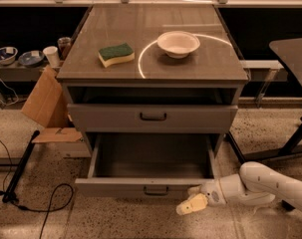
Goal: Close middle drawer
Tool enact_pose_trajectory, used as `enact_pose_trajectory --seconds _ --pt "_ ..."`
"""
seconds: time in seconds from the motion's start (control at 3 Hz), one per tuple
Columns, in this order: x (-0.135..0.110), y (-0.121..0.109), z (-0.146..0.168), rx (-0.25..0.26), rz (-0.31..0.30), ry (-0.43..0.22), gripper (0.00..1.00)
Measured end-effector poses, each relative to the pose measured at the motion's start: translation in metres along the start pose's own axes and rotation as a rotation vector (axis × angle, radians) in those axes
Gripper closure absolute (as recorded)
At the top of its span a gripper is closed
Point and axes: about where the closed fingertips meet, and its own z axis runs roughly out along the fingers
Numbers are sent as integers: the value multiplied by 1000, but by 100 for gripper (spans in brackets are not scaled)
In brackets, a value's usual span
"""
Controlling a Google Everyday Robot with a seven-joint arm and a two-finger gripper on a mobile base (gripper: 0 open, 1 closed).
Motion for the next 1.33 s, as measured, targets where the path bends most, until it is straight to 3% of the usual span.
enact_pose_trajectory --seconds 0.67,1.33 --pt "-30 6 29 -38 -33 35 0" --pt "-65 -1 49 -8 -12 69 0"
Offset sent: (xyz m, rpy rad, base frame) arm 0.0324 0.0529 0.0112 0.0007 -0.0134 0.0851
